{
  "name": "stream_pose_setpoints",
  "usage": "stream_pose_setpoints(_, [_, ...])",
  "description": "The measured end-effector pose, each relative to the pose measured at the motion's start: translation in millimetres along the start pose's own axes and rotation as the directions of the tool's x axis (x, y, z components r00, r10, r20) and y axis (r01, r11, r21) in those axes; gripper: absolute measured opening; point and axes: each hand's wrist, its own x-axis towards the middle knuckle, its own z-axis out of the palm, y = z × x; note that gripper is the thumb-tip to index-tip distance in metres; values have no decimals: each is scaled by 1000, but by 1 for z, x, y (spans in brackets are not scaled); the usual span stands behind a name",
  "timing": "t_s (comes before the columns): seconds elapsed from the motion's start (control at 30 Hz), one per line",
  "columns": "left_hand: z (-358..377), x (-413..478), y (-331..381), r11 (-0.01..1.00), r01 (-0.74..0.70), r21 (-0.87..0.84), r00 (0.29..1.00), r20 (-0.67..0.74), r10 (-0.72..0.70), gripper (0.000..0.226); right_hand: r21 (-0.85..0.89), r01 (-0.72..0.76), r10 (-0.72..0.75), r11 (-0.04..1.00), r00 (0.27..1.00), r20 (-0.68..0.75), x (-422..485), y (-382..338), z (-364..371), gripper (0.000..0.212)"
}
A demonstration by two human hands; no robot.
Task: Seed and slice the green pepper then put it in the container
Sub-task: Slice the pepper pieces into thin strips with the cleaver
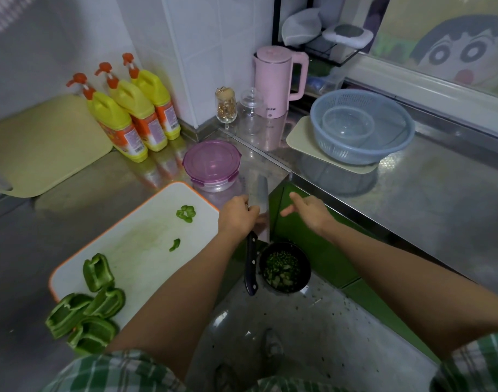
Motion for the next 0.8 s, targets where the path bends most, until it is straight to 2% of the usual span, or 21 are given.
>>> stream_pose_setpoints(0.07, [0,-2,0,1000,3,-7,1000,-9,-3,18,-23,38,-39,999,999,-23,1,-3,2,45])
stream_pose_setpoints(0.13, [1,-4,0,998,-12,-65,1000,10,12,17,-3,7,-7,1000,998,55,2,-9,5,57])
stream_pose_setpoints(0.2, [1,-7,5,995,-31,-92,999,30,34,18,118,-108,84,987,978,192,1,-16,11,71])
stream_pose_setpoints(0.27, [3,-6,6,999,-37,-23,999,26,37,19,326,-205,113,923,953,281,3,-18,15,80])
stream_pose_setpoints(0.33, [3,-6,3,998,20,62,1000,-12,-19,18,475,-250,118,844,950,289,4,-21,13,86])
stream_pose_setpoints(0.4, [3,-6,-2,996,66,54,996,-62,-62,18,581,-280,115,764,945,305,5,-22,9,88])
stream_pose_setpoints(0.47, [2,-7,-3,998,48,46,996,-83,-44,17,674,-336,127,658,932,340,6,-23,6,87])
stream_pose_setpoints(0.53, [0,-9,1,998,-19,53,999,-47,21,15,717,-376,128,587,918,376,4,-26,6,86])
stream_pose_setpoints(0.63, [1,-11,7,993,-87,80,996,-29,89,19,739,-406,85,537,898,432,1,-32,8,88])
stream_pose_setpoints(0.7, [2,-10,5,994,-42,103,997,-64,48,22,729,-403,69,553,894,442,1,-33,8,88])
stream_pose_setpoints(0.8, [0,-8,-3,993,44,108,991,-132,-29,19,729,-352,88,588,923,375,6,-29,7,83])
